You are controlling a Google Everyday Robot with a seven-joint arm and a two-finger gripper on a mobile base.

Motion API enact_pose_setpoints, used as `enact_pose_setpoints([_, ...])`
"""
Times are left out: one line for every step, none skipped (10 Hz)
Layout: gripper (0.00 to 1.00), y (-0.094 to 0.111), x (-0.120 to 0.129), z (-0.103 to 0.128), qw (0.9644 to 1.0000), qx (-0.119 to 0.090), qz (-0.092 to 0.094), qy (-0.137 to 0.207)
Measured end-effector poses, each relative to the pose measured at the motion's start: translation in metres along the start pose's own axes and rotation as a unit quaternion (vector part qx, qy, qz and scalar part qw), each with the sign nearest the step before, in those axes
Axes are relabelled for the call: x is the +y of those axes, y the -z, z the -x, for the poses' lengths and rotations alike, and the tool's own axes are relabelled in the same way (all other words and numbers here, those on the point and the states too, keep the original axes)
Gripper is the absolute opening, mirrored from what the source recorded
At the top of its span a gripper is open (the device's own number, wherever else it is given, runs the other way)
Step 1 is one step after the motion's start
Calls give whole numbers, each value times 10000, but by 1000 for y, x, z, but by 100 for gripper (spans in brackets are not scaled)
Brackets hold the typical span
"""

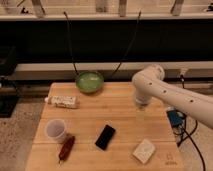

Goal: Move the arm in a circular motion

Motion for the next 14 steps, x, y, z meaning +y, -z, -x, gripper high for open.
enact_pose_setpoints([80,0,1,-2,10000,1,6,12])
enact_pose_setpoints([80,-1,1,-5,10000,15,3,25])
enact_pose_setpoints([80,-2,0,-2,10000,9,13,41])
enact_pose_setpoints([80,-3,-1,0,10000,8,23,55])
enact_pose_setpoints([80,-4,0,-2,10000,26,52,50])
enact_pose_setpoints([80,-5,0,-3,10000,31,56,42])
enact_pose_setpoints([80,-5,0,-4,10000,34,57,61])
enact_pose_setpoints([80,-6,-1,-2,9999,29,62,85])
enact_pose_setpoints([80,-7,-1,-3,9999,39,70,93])
enact_pose_setpoints([80,-8,0,-3,9999,41,81,98])
enact_pose_setpoints([80,-9,1,-2,9999,42,87,112])
enact_pose_setpoints([80,-10,0,-2,9999,41,96,114])
enact_pose_setpoints([80,-10,0,-4,9999,54,92,121])
enact_pose_setpoints([80,-10,0,-5,9998,62,99,131])
